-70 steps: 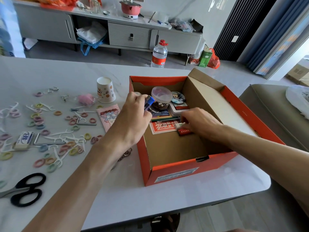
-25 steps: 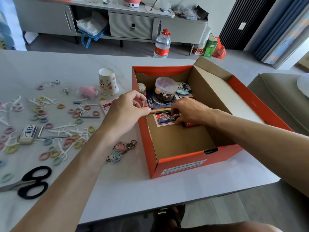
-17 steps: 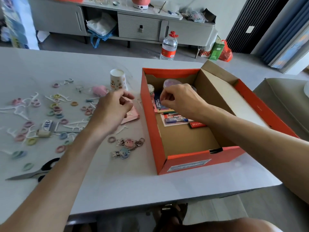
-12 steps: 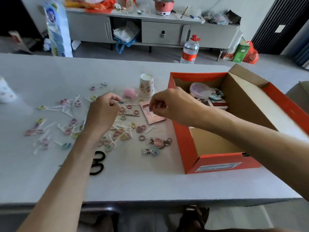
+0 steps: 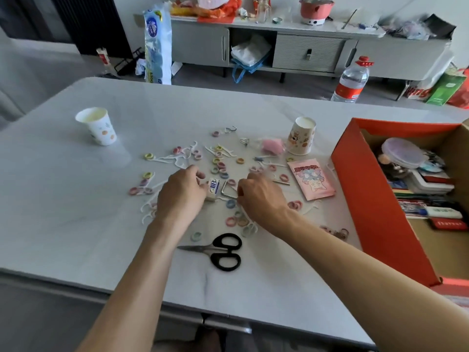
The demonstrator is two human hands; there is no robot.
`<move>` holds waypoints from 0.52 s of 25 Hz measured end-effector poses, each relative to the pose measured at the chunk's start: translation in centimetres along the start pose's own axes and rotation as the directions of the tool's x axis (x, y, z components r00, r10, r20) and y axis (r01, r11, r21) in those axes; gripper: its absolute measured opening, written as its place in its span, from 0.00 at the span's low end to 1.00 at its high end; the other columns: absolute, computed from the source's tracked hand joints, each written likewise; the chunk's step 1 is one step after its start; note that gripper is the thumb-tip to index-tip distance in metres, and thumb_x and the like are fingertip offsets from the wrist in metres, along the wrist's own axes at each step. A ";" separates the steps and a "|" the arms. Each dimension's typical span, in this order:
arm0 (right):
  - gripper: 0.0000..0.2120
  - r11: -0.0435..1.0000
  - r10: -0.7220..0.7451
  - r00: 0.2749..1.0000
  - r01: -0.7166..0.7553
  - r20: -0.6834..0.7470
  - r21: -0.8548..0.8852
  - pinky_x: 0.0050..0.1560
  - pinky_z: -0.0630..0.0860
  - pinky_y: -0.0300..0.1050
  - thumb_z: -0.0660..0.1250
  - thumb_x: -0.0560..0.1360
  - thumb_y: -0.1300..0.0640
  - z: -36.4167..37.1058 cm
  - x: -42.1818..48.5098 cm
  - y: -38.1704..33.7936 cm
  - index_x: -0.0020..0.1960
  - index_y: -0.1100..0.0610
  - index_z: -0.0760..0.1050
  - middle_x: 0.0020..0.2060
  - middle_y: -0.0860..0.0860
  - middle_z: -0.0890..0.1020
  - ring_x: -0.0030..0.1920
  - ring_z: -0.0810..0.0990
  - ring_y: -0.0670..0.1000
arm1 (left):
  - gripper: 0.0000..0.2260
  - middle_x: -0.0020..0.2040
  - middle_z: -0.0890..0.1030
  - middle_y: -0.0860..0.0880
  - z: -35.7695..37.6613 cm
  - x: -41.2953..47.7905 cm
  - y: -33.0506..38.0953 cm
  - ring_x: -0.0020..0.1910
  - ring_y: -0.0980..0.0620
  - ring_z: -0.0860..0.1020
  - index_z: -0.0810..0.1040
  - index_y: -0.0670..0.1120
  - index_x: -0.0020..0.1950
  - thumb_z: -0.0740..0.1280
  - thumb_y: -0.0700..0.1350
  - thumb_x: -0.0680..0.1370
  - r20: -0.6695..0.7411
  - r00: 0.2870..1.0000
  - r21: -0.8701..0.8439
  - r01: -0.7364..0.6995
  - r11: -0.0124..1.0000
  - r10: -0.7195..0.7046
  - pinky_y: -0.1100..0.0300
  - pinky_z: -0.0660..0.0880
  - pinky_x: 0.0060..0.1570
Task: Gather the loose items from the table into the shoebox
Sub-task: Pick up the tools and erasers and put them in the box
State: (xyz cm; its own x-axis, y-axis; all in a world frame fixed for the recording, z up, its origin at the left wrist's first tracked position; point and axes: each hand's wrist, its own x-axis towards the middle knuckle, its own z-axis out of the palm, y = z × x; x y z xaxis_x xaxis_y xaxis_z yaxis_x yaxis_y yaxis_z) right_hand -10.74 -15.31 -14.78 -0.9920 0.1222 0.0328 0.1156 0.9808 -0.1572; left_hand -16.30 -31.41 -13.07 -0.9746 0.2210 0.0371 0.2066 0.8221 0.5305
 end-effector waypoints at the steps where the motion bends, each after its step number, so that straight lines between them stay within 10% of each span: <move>1: 0.05 1.000 -0.006 1.000 0.006 -0.010 -0.009 0.43 0.78 0.50 0.65 0.76 0.61 0.4 0.2 -0.1 0.52 0.58 0.77 0.49 0.54 0.78 0.47 0.78 0.56 | 0.10 0.55 0.82 0.49 0.4 0.3 0.1 0.53 0.47 0.79 0.77 0.49 0.59 0.67 0.48 0.78 0.005 1.000 0.034 -0.020 0.999 0.020 0.56 0.74 0.48; 7: 0.06 0.998 -0.056 0.998 0.056 -0.007 -0.010 0.47 0.71 0.46 0.65 0.76 0.62 1.6 0.2 0.5 0.53 0.61 0.76 0.52 0.58 0.77 0.53 0.75 0.57 | 0.17 0.59 0.78 0.43 3.1 1.6 1.4 0.57 0.41 0.79 0.70 0.43 0.65 0.68 0.47 0.78 0.075 0.993 0.217 -0.109 0.970 0.095 0.50 0.76 0.51; 13: 0.08 0.920 0.241 0.964 -0.190 -0.114 0.344 0.38 0.73 0.47 0.61 0.76 0.66 -0.4 1.6 5.1 0.50 0.57 0.77 0.44 0.55 0.82 0.41 0.78 0.55 | 0.19 0.56 0.78 0.40 2.7 1.8 1.9 0.54 0.38 0.78 0.68 0.42 0.64 0.68 0.45 0.76 0.131 0.989 0.226 -0.094 0.970 0.065 0.51 0.74 0.47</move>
State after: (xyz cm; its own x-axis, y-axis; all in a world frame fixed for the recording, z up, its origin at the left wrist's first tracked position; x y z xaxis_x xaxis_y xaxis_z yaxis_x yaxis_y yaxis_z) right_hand -11.68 -10.09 -15.17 -0.9223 0.3717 0.1060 0.2769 0.8267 -0.4898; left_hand -17.44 -28.02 -14.31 -0.9393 0.3409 -0.0392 0.3115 0.8948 0.3198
